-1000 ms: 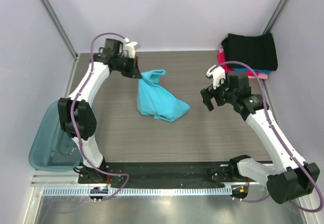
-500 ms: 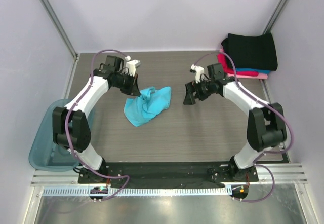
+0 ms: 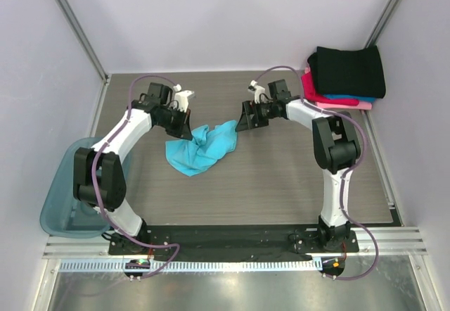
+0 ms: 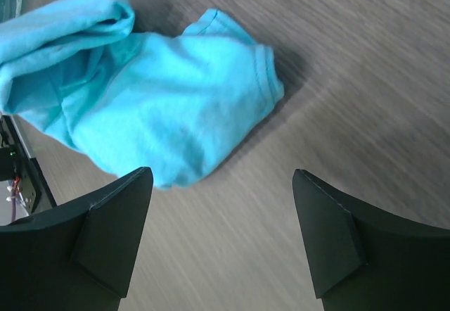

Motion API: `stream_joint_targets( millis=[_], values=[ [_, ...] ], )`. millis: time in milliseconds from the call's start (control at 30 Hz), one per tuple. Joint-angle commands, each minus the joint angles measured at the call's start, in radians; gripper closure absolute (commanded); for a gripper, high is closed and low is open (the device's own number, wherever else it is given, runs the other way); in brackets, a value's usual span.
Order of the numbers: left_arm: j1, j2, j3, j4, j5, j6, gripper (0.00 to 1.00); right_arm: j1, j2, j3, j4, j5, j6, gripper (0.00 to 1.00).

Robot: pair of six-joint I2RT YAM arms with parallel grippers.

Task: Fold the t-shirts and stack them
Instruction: Flatten the tshirt out

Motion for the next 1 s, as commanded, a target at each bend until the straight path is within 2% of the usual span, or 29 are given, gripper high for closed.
stream_joint_targets(
  millis=[0, 200, 233, 300, 333, 400, 433, 533, 600, 700, 733, 867, 967],
  values=[
    [0.004, -0.031, -0.012, 0.009, -0.021, 0.022, 1.0, 0.028, 0.041, 0.101, 0.041, -0.038, 0.036, 0.14],
    [0.004, -0.042, -0.033, 0.007, -0.025, 0.025, 1.0, 0.065, 0.13, 0.183, 0.055, -0.002, 0.051, 0.16],
    [0.005, -0.04, -0.033, 0.007, -0.025, 0.025, 1.0, 0.069, 0.14, 0.187, 0.057, 0.009, 0.054, 0.21],
    [0.005, -0.037, -0.03, 0.007, -0.027, 0.025, 1.0, 0.075, 0.163, 0.201, 0.064, 0.043, 0.054, 0.34],
    [0.005, -0.037, -0.027, 0.007, -0.028, 0.025, 1.0, 0.077, 0.169, 0.207, 0.068, 0.055, 0.054, 0.57],
    [0.007, -0.028, -0.015, 0.007, -0.028, 0.025, 1.0, 0.078, 0.181, 0.213, 0.074, 0.086, 0.053, 0.73],
    [0.008, -0.023, -0.009, 0.009, -0.03, 0.026, 1.0, 0.078, 0.184, 0.224, 0.072, 0.095, 0.048, 0.86],
    [0.013, -0.003, 0.028, 0.009, -0.036, 0.029, 1.0, 0.077, 0.169, 0.249, 0.061, 0.15, -0.005, 0.99],
    [0.02, 0.007, 0.071, 0.009, -0.047, 0.029, 1.0, 0.06, 0.134, 0.299, 0.038, 0.173, -0.03, 0.99],
    [0.031, 0.041, 0.219, 0.006, -0.07, 0.028, 1.0, 0.01, 0.069, 0.38, 0.02, 0.207, -0.068, 0.99],
    [0.031, 0.059, 0.317, 0.006, -0.08, 0.031, 1.0, -0.001, 0.052, 0.423, 0.011, 0.215, -0.102, 0.99],
    [0.031, 0.101, 0.529, 0.004, -0.107, 0.048, 1.0, -0.043, -0.035, 0.499, -0.049, 0.278, -0.236, 0.99],
    [0.028, 0.084, 0.576, -0.01, -0.084, 0.058, 1.0, -0.064, -0.121, 0.488, -0.087, 0.29, -0.309, 0.99]
  ],
)
